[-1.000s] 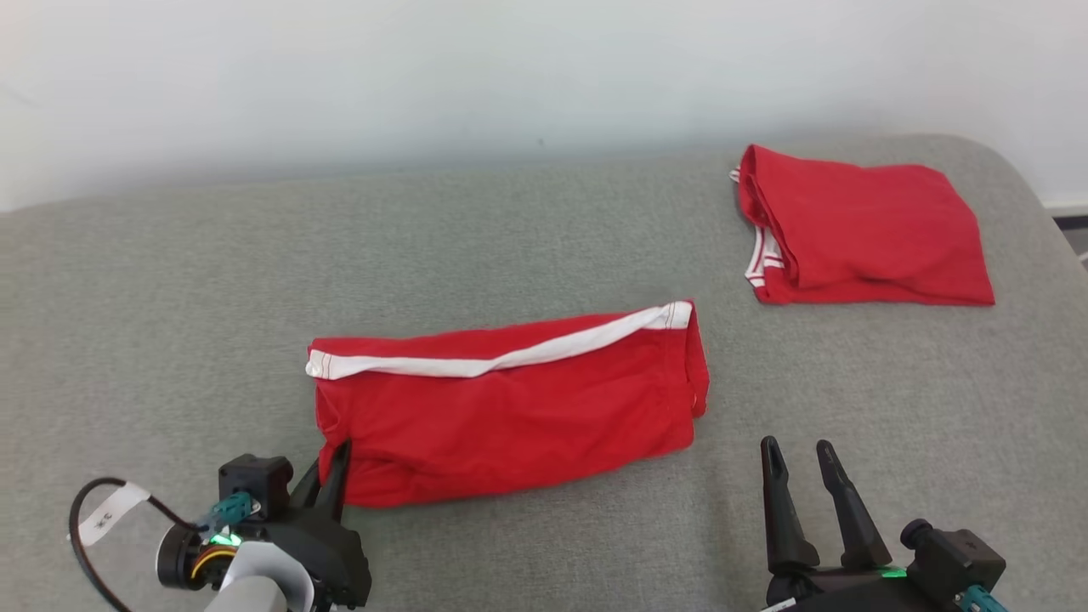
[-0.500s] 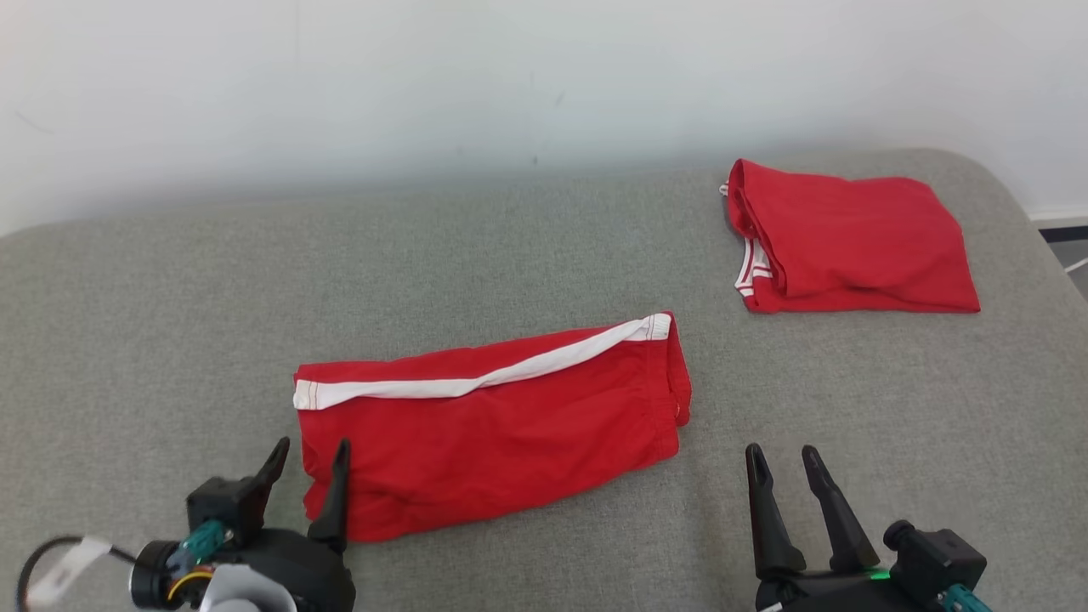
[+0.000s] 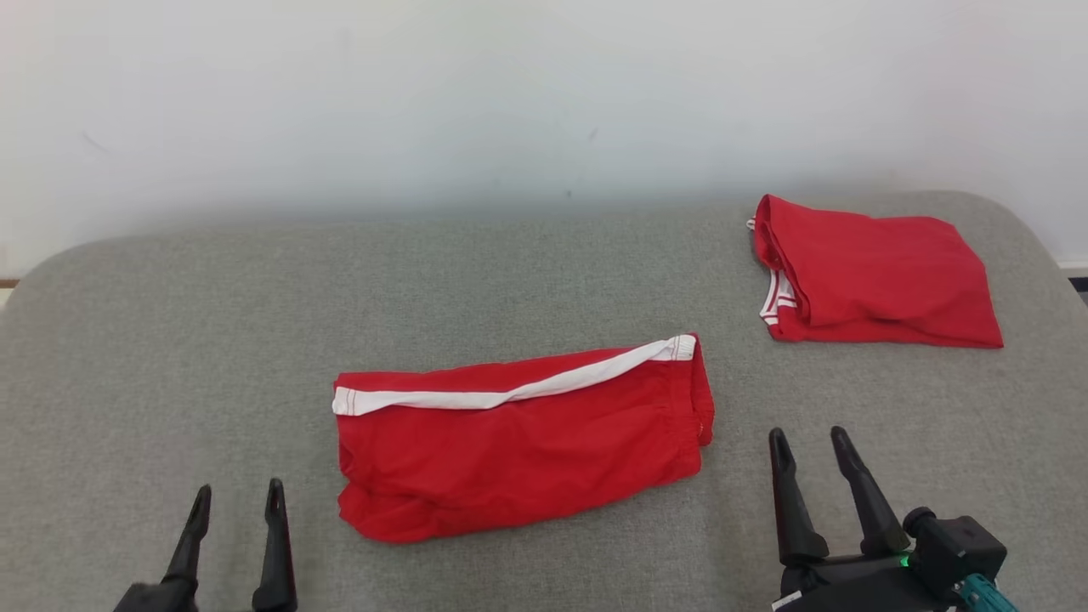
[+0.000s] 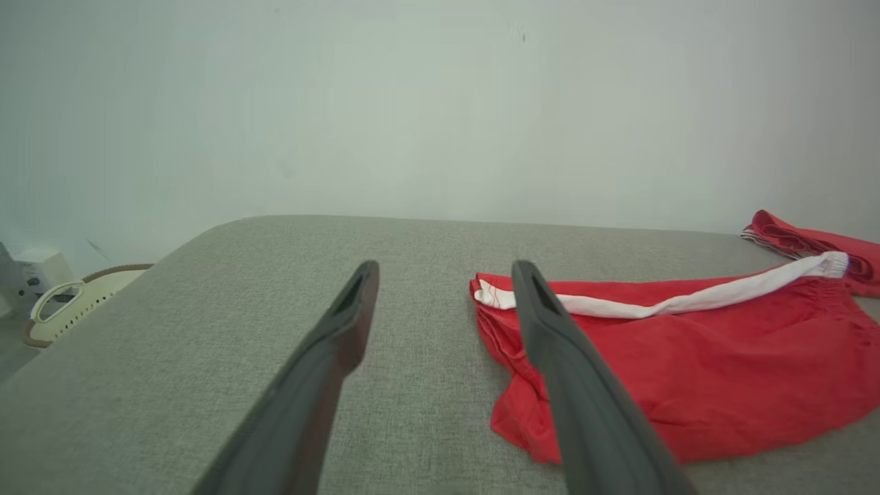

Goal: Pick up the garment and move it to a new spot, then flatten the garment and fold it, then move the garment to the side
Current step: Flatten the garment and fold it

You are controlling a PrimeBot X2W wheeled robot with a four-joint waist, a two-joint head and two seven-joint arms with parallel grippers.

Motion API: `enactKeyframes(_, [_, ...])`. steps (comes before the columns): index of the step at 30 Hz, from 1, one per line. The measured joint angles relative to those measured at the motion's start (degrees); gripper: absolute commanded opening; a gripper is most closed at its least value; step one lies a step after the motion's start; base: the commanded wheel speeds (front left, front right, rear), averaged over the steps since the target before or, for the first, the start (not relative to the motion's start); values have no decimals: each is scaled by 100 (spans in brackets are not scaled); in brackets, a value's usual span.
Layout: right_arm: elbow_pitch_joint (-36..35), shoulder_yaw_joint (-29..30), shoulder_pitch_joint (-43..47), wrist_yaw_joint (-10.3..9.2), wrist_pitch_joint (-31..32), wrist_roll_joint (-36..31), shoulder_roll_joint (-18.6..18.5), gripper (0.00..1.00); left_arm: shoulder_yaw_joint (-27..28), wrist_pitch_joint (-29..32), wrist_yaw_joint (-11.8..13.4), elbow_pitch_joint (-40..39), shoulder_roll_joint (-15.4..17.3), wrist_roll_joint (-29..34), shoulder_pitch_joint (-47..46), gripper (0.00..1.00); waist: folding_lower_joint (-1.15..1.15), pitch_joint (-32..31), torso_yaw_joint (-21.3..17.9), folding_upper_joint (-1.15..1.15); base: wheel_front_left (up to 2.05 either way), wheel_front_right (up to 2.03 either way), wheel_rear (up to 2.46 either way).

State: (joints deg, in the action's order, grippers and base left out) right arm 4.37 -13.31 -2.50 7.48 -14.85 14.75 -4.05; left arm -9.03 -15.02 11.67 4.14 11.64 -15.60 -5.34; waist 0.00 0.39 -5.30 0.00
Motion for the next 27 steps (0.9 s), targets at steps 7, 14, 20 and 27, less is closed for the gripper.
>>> enactKeyframes(7, [-88, 358, 177, 0, 27, -226, -44, 100, 121, 0, 76, -601, 29, 138, 761, 100, 0, -117, 212, 0, 0, 0, 0])
enactKeyframes(14, [-282, 636, 548, 0, 165, -519, 10, 100, -124, 87, 37, -797, 202, 421, 962, 100, 0, -221, 500, 0, 0, 0, 0])
enactKeyframes(20, [-333, 610, 672, 0, 350, -623, 66, 100, -155, 168, -40, -756, 194, 309, 1003, 100, 0, -310, 609, 0, 0, 0, 0])
enactKeyframes(27, [-355, 572, 669, 0, 535, -675, 93, 100, -157, 168, -142, -651, 199, 140, 999, 100, 0, -369, 564, 0, 0, 0, 0])
